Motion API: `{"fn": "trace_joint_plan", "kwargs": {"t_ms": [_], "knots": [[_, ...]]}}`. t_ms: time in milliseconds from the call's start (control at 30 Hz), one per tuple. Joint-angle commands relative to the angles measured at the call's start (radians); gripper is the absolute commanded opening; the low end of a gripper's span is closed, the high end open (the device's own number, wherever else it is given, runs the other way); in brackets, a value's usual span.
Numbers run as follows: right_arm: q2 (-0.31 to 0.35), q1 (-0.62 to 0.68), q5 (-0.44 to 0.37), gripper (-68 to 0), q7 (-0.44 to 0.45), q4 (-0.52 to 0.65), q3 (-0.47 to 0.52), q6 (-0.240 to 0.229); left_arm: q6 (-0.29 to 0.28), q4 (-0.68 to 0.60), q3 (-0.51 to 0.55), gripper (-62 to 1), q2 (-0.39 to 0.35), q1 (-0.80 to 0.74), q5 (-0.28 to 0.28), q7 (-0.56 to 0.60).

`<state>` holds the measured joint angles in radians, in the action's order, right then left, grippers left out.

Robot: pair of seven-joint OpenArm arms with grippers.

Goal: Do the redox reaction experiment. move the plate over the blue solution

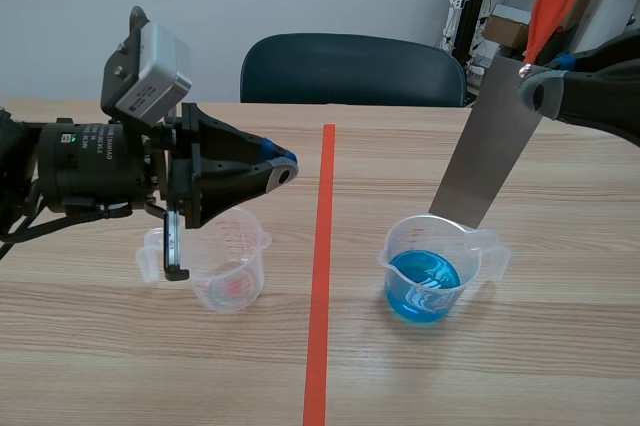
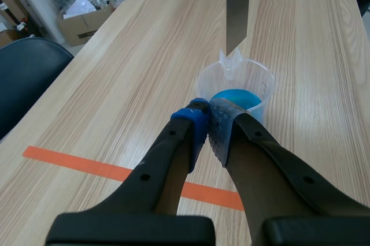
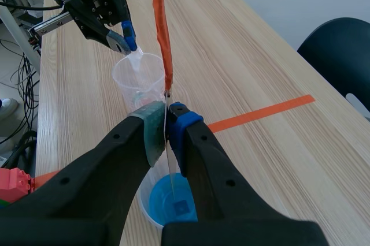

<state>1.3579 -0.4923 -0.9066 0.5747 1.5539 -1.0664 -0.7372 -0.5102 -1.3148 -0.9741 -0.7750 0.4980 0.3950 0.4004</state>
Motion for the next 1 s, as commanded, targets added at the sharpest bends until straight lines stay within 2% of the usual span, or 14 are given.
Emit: {"fn": "trace_joint_plan", "kwargs": {"t_ms": [0, 133, 267, 967], "knots": [[0.013, -0.018, -0.022, -66.9, 0.015, 0.007, 0.020, -0.008, -0.002, -0.002, 0.006, -58.0, 0.013, 0.006, 0.013, 0.018], [0.013, -0.018, -0.022, -66.9, 0.015, 0.007, 0.020, -0.008, -0.007, -0.002, 0.006, -58.0, 0.016, 0.006, 0.013, 0.018], [0.013, -0.018, -0.021, -66.9, 0.015, 0.007, 0.020, -0.008, -0.037, -0.002, 0.001, -58.0, 0.016, 0.006, 0.013, 0.018], [0.013, -0.018, -0.021, -66.9, 0.016, 0.007, 0.020, -0.008, -0.040, -0.002, -0.004, -58.0, 0.016, 0.006, 0.013, 0.017]]}}
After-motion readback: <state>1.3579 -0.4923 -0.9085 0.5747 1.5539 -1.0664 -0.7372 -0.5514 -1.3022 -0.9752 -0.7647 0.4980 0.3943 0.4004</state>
